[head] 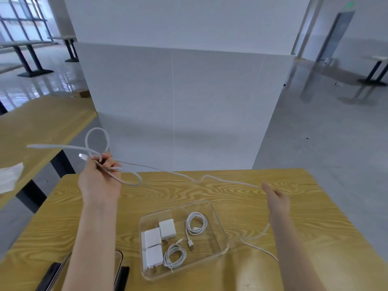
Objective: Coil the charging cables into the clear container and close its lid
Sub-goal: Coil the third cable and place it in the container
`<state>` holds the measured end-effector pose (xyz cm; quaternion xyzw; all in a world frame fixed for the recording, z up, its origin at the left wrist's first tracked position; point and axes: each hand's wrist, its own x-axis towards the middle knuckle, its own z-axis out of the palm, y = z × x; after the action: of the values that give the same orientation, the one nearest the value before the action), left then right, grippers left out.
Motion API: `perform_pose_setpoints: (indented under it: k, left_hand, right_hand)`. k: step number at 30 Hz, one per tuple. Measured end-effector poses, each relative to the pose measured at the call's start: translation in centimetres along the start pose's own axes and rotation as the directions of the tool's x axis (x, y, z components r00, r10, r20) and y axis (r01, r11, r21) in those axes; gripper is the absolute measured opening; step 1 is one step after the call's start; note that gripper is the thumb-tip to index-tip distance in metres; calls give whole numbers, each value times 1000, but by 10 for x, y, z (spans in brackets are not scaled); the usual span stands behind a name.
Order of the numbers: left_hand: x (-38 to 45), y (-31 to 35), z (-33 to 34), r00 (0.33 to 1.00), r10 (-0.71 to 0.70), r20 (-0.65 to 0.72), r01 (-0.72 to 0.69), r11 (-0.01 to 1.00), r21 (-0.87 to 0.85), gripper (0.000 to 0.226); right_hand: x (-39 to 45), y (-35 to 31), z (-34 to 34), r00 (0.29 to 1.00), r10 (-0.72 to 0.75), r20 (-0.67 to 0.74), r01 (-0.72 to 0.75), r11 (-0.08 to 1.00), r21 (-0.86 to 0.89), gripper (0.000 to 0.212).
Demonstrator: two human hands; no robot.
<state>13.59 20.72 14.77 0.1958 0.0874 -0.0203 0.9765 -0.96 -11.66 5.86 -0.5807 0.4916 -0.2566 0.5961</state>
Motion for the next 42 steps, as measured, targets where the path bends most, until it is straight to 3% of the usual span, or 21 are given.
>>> perform_pose_setpoints:
  k: [3,10,12,15,18,19,21,24,27,31,35,39,42]
  left_hand:
    - [-2,0,8,999,48,7,-48,997,59,30]
    - [-17,-25,32,999,44,15,-46,976,213,26]
    - [-23,-34,37,999,36,21,-41,953,301,26]
    - [-29,-50,39,998,18,57,-38,922,386,31]
    - [-33,-65,38,996,-31,86,-10,897,442,34]
    - [-34,-70,38,994,-54,94,5,888,459,34]
    - [-37,-79,36,987,-101,123,30,877,479,34]
    - [-41,-89,36,971,-161,174,49,856,514,34]
    - [-46,-94,38,940,-273,204,145,863,483,36]
    - [-45,-89,38,894,-386,228,274,873,404,37]
    - [-41,-84,32,885,-388,258,294,895,336,37]
    - [-42,-83,32,881,-381,280,298,907,297,38]
    - [-40,-77,33,876,-374,304,301,917,260,40]
  right_hand:
    - [10,19,3,997,-38,-64,28,989,-149,36]
    - [3,30,20,999,26,40,1,827,-562,26]
    - [-3,26,24,997,-13,74,57,774,-630,34]
    - [-18,15,32,936,-340,89,343,826,-447,49]
    - [-54,-16,42,817,-576,11,572,810,-131,41]
    - [-68,-28,44,792,-606,66,609,792,-36,37]
    - [-89,-49,48,721,-624,302,634,769,75,31]
    - [-102,-55,59,561,-519,646,723,686,-77,23]
    - [-109,-49,74,509,-354,785,658,748,-89,33]
    - [-113,-46,78,504,-256,825,552,830,-80,13]
    - [-109,-47,72,554,-259,791,541,834,-106,16]
    - [-98,-47,74,653,-332,681,640,722,-262,7]
    - [-88,-42,73,659,-428,619,691,670,-272,25]
